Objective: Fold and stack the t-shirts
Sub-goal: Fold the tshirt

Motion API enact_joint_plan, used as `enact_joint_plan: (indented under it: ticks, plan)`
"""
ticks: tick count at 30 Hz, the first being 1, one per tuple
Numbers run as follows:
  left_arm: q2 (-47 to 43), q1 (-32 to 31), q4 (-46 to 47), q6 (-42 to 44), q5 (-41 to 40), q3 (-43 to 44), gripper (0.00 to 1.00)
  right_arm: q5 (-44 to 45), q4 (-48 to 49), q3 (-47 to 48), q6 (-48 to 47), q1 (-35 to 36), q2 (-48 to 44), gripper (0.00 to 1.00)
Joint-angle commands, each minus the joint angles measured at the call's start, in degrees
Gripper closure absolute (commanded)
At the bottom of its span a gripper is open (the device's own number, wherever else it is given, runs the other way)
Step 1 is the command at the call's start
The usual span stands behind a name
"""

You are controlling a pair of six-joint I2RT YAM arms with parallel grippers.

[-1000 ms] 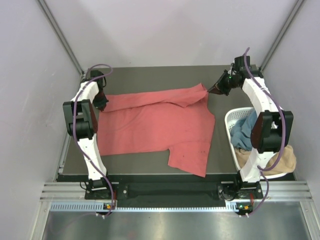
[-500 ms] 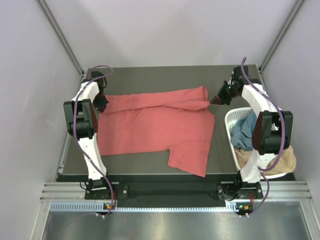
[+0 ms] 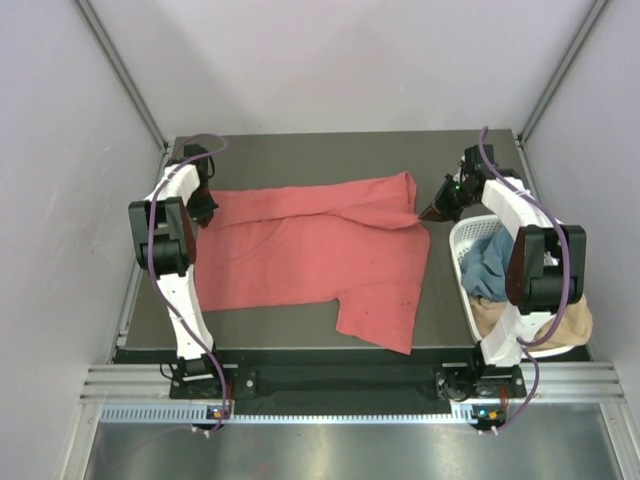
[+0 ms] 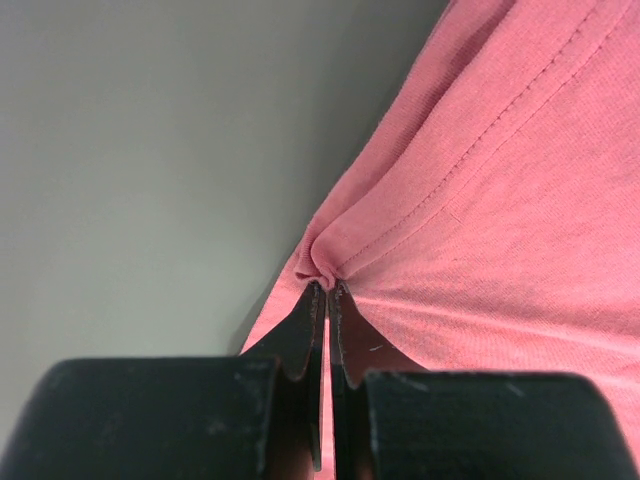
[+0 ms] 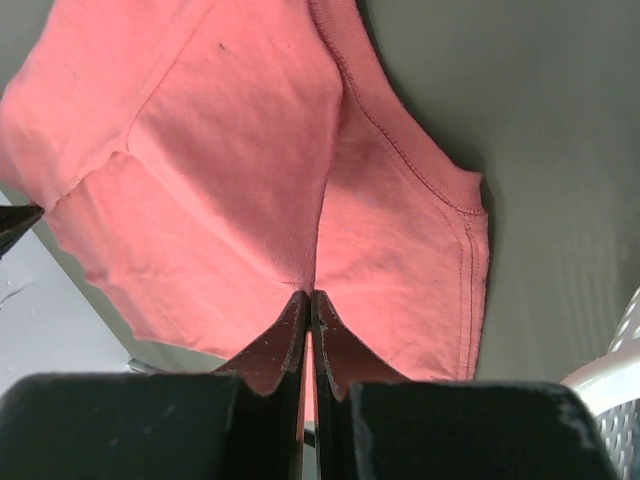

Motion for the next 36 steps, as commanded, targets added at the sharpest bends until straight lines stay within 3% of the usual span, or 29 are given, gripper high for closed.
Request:
enact_joint_plan:
  ticks: [1, 9, 19, 29, 31, 34, 36]
  plan:
    - [0.2, 0.4, -0.7, -0.8, -2.2, 0.7, 1.00, -0.2, 2.2, 0.2, 0.5, 0.6, -4.2, 1.00]
    - [0.2, 0.4, -0.8, -0.7, -2.7, 0.8, 1.00, 1.4, -0.7, 2.1, 2.7, 2.0, -8.1, 1.00]
    - [0.5, 0.4, -0.8, -0.3, -3.3, 0.8, 1.00, 2.1, 1.9, -5.8, 5.4, 3.1, -10.0, 1.00]
    - [0.4, 0.5, -0.8, -0.5, -3.5, -0.2, 1.00, 3.7, 5.2, -9.0, 0.9, 3.0, -6.4, 1.00]
    - [0.0, 0.5, -0.8, -1.0, -3.6, -0.9, 0.99, 2.7, 5.8, -8.4, -2.5, 3.1, -6.1, 0.89]
    - [-2.1, 0.4, -0.7, -2.0, -3.5, -1.8, 0.81, 6.1, 6.7, -4.7, -7.8, 3.5, -6.0, 0.68]
    - [-3.8, 0.4, -1.3, -3.0, -3.9, -1.8, 0.70, 8.3, 10.5, -2.2, -10.2, 3.5, -5.2, 0.63]
